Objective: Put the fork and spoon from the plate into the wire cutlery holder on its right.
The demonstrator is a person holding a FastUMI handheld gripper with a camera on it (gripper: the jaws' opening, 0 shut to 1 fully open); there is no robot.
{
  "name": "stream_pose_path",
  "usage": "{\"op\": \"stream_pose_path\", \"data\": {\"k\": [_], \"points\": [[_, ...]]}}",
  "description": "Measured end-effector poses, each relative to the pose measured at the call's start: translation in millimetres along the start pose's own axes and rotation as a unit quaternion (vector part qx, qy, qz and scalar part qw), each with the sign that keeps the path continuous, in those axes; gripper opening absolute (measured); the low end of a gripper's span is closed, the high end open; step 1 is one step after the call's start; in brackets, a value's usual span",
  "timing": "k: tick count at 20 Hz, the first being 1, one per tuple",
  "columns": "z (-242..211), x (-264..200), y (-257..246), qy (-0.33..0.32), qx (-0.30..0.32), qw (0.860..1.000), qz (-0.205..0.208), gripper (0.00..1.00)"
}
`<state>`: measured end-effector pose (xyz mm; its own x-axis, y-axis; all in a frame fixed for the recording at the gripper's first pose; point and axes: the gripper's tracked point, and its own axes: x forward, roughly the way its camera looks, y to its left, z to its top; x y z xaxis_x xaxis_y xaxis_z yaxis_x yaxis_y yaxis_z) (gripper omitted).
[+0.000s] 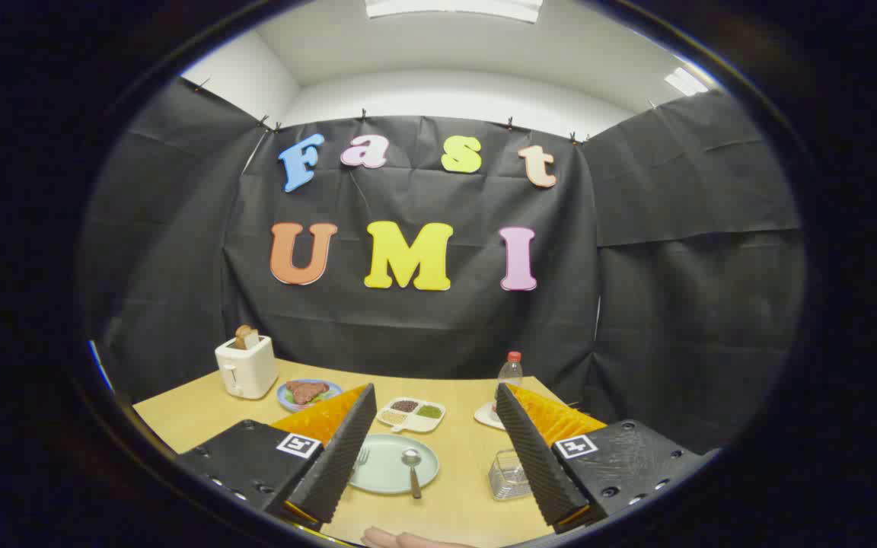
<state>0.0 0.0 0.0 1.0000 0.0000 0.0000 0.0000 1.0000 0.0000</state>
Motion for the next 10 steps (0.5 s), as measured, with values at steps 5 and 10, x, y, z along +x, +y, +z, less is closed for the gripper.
{"op": "stream_pose_path", "data": {"k": [5,10], "points": [[-1.5,8.7,-3.9,0.003,-0.001,1.0,-0.009,0.96],[-3.2,11.7,-5.0,-0.004,0.002,1.0,-0.011,0.96]]}}
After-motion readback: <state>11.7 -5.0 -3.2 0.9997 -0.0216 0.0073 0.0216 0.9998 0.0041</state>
